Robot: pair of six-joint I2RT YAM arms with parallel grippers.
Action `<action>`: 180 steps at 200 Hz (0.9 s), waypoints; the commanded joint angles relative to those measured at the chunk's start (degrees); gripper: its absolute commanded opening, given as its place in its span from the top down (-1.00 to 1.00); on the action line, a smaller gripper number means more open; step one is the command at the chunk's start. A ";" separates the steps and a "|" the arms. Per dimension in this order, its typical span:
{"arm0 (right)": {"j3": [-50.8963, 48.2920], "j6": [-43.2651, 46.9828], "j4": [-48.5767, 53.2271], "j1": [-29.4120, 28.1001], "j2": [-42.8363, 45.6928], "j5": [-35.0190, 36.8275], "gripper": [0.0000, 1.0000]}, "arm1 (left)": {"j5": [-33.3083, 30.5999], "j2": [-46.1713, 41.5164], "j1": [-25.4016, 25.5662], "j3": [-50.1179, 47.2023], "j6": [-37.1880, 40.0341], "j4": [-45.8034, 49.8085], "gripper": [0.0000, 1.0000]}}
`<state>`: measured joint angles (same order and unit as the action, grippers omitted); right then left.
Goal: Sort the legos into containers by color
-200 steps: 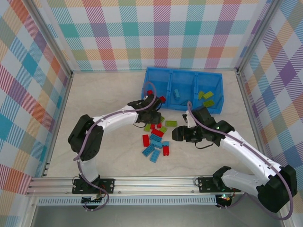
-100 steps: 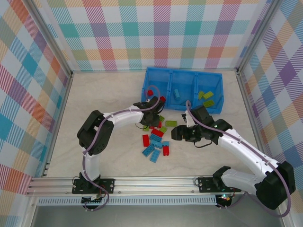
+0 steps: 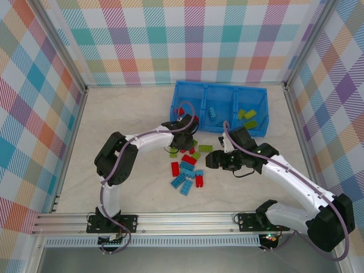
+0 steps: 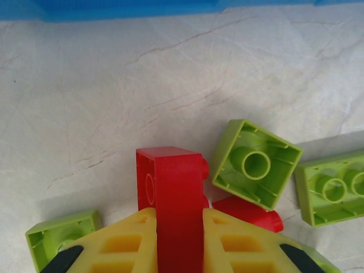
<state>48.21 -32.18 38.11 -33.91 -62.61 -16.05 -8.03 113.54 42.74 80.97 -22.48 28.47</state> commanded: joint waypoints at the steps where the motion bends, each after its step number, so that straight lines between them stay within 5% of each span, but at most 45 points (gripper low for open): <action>1: 1.64 -0.13 -0.31 -0.37 0.24 0.54 -0.31 | 0.63 -1.59 0.50 1.54 0.26 1.11 0.63; 88: 0.84 -1.47 -1.60 -0.37 4.72 5.52 -0.37 | -4.26 -8.82 -1.69 6.96 4.18 -3.80 0.67; 153: 0.16 -2.25 -0.13 -0.37 7.51 5.84 -0.38 | -5.55 9.24 -6.99 30.40 8.50 -3.41 0.64; 180: -0.08 -2.36 0.81 -0.37 8.70 6.36 -0.39 | -4.69 15.12 -8.11 38.27 7.85 -0.80 0.38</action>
<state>48.21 -33.89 37.56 -33.91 -55.40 -10.74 -12.14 124.31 35.40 113.73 -15.53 23.90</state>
